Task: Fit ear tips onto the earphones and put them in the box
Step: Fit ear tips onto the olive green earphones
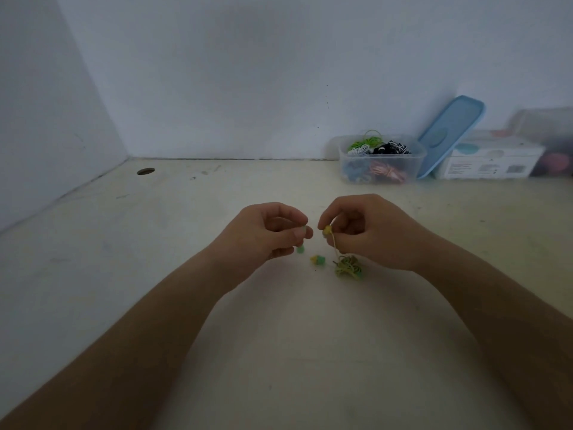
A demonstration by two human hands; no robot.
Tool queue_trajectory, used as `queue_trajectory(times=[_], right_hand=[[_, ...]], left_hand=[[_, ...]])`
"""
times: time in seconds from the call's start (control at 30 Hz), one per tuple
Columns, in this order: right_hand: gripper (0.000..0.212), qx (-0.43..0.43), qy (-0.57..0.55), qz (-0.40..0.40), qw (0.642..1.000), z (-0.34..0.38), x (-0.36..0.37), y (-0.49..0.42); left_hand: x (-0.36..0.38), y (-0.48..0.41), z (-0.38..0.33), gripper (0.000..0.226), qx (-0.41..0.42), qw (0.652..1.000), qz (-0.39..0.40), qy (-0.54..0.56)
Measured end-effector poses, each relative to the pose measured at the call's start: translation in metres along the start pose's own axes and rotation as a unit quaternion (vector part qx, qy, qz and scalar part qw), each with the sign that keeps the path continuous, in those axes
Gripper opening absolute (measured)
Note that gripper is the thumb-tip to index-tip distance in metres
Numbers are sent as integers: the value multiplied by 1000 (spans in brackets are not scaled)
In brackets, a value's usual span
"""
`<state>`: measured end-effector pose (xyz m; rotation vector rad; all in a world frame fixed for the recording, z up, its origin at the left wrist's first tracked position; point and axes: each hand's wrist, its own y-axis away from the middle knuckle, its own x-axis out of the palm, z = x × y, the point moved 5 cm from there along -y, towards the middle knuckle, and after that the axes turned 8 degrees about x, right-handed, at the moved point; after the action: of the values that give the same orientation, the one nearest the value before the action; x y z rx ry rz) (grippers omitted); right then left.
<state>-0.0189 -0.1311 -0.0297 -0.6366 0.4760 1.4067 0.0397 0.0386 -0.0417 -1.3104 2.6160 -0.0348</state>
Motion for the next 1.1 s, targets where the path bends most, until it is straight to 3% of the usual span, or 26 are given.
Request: queue_trajectory(times=[0.13, 0.37, 0.53, 1.1], right_hand=[[27, 17, -47, 14, 999, 0, -1, 0], [8, 14, -107, 10, 994, 3, 2, 1], [16, 15, -153, 16, 988, 2, 3, 1], [9, 3, -150, -8, 989, 4, 2, 2]], left_hand=[[1, 0, 1, 18, -6, 998, -11, 60], [3, 0, 3, 22, -17, 988, -30, 148], [4, 0, 4, 21, -22, 988, -38, 145], [6, 1, 2, 20, -21, 993, -29, 114]])
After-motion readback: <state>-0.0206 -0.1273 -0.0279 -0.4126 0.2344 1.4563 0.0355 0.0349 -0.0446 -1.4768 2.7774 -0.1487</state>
